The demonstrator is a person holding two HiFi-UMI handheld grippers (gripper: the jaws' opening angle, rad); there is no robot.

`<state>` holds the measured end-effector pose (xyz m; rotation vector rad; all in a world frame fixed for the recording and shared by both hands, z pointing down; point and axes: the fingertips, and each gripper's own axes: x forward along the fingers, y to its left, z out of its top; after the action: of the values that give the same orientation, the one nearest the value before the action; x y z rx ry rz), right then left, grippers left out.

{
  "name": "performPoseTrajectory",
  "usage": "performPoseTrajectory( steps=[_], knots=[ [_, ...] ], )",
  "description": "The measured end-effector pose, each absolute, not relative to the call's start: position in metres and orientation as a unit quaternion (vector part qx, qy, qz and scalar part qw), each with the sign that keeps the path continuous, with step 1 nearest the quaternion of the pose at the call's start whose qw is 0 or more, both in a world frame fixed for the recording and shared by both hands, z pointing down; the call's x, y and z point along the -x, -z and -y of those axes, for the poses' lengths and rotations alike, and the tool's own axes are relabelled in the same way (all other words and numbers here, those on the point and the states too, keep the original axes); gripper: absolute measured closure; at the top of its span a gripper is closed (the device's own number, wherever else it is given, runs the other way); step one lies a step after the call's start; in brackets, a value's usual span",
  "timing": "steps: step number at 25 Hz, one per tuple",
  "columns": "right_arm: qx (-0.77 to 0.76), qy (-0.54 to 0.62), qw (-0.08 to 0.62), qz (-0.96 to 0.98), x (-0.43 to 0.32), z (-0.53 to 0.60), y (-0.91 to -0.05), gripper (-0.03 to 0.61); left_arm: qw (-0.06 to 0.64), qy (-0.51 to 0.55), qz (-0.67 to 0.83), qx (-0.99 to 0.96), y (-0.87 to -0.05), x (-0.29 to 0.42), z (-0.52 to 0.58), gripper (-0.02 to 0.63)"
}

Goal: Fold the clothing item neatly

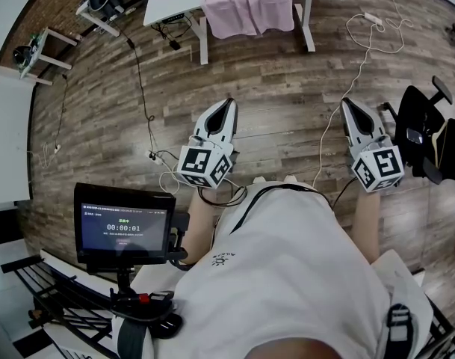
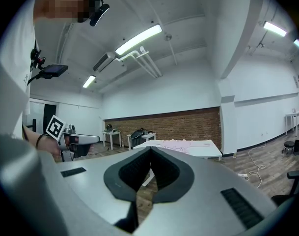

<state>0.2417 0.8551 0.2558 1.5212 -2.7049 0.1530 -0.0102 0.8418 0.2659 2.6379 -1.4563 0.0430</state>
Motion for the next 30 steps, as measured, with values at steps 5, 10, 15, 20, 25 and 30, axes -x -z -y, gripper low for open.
performPoseTrajectory(
  steps=[5, 10, 15, 20, 25, 30],
  knots=[
    [-0.482, -0.046, 0.012, 0.875, -0.256, -0.866, -0.266, 0.575, 0.056, -0.015, 0.485, -0.872, -0.275, -0.007, -0.855, 0.611],
    [-0.472, -0.054, 0.018, 0.88, -0.264, -0.858, -0.258, 0.575, 0.064, -0.017, 0.488, -0.87, -0.265, -0.019, -0.852, 0.611],
    [-0.455, -0.057, 0.028, 0.888, -0.26, -0.858, -0.259, 0.575, 0.072, -0.019, 0.493, -0.867, -0.267, -0.02, -0.854, 0.611],
    [-0.443, -0.055, 0.036, 0.894, -0.256, -0.855, -0.257, 0.575, 0.068, -0.017, 0.501, -0.863, -0.26, -0.018, -0.851, 0.611],
    [-0.429, -0.051, 0.036, 0.901, -0.25, -0.852, -0.253, 0.575, 0.07, -0.009, 0.508, -0.858, -0.253, -0.014, -0.852, 0.611],
    [-0.425, -0.058, 0.035, 0.902, -0.246, -0.849, -0.255, 0.575, 0.07, -0.012, 0.509, -0.858, -0.256, -0.015, -0.855, 0.611]
  ],
)
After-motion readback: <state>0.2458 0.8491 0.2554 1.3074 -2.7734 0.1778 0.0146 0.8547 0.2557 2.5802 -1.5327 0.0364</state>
